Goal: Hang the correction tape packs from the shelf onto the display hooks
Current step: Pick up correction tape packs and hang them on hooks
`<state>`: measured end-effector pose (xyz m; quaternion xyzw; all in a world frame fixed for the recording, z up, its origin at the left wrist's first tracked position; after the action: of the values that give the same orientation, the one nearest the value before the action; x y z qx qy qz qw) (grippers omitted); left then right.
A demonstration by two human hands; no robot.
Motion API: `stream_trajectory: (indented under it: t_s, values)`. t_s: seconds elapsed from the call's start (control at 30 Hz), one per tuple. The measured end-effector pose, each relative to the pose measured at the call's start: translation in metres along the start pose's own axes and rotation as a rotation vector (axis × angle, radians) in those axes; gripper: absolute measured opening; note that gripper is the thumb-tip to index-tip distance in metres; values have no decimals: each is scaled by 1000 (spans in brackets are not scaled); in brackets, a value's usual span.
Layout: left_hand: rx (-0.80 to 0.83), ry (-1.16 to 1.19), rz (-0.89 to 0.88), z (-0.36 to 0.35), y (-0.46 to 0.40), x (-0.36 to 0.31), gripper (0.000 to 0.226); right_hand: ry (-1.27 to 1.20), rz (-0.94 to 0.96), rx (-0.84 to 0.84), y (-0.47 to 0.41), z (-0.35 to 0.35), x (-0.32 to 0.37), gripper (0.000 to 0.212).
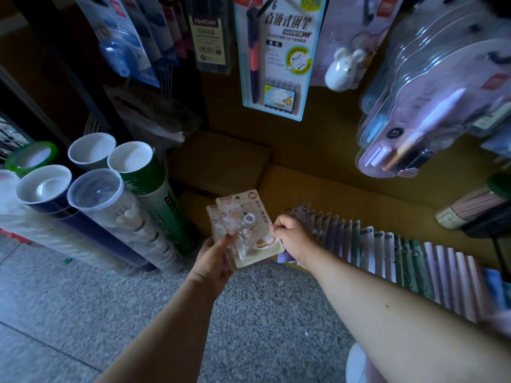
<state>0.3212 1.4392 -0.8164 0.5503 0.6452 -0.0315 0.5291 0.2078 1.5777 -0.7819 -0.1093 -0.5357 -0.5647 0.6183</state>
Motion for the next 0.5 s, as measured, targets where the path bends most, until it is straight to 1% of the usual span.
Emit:
stream_trajectory:
  t_s: [0.13,0.23,0.33,0.43,0.47,0.5]
  values:
    - [14,31,21,1,-4,4,50,-6,3,18,2,2,0,25]
    - [29,53,21,-2,-5,4,49,-11,9,25,3,1,1,22]
    - [71,42,13,-11,-3,2,60,10,22,23,2,-1,2,27]
    - [114,-8,-4,-18,0,0,89,-14,44,14,0,0,5,32]
    - [116,-18,-8,-18,0,1,91,-23,48,21,-1,0,4,32]
    - [114,-18,-14,-18,-1,1,85,-38,49,28,-1,0,4,33]
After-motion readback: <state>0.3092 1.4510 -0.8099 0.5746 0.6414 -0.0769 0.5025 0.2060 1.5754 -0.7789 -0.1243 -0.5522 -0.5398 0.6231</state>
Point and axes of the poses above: each hand's wrist, its own y-axis away from the middle knuckle, its own z-axis out of the back of the hand, x = y × z, the point moved 6 cm from there along -y, towards the middle knuckle, and after that the axes turned 6 degrees about -z, right-handed, at the moved point
